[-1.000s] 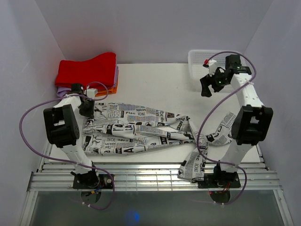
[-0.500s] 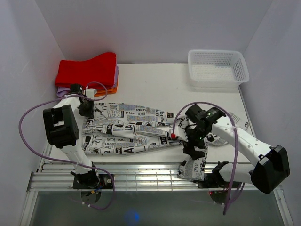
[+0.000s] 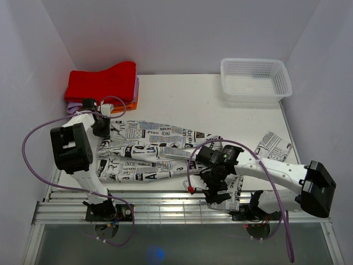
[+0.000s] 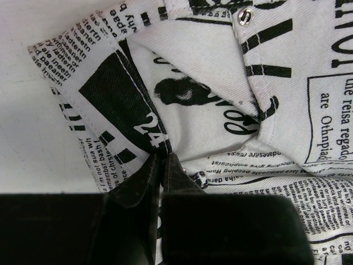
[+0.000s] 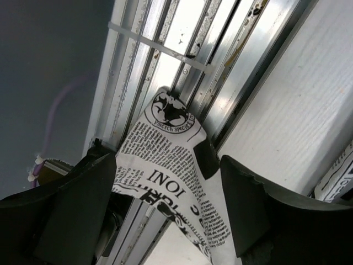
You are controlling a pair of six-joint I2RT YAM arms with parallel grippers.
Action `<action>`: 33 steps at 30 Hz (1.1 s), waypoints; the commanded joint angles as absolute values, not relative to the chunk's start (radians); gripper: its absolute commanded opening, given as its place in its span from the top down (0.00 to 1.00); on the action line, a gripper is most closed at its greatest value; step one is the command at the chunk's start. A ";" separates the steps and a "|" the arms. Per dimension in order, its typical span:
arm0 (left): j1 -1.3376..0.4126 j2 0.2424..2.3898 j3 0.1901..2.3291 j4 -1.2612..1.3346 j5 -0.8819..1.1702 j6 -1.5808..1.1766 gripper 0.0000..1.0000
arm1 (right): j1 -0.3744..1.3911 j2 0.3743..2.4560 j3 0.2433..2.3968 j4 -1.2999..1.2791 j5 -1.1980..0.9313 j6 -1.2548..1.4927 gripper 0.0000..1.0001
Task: Fold and stack the trousers
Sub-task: Flatten the trousers out
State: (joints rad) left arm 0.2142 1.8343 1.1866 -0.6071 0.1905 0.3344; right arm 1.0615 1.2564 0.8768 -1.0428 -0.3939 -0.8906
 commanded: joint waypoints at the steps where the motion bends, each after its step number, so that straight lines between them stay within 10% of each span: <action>1: 0.219 1.816 1.157 -0.661 0.161 0.336 0.99 | 1.081 1.264 0.861 -0.971 -0.422 -0.856 0.20; 16: 0.221 1.845 1.149 -0.652 0.144 0.344 0.99 | 1.374 1.339 0.672 -0.752 -0.256 -0.805 0.22; 22: 0.219 1.848 1.158 -0.658 0.153 0.336 0.99 | 1.391 1.316 0.571 -0.631 -0.108 -0.798 0.51; 26: 0.219 1.850 1.155 -0.660 0.153 0.333 0.99 | 1.390 1.292 0.560 -0.581 -0.005 -0.798 0.92; 33: 0.221 1.852 1.167 -0.680 0.138 0.341 0.99 | 1.309 1.270 0.702 -0.658 0.081 -0.831 0.92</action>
State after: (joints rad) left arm 0.2138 1.8347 1.1847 -0.6067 0.1761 0.3347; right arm 1.3766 1.2659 0.6300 -0.6582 -0.1253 -0.7761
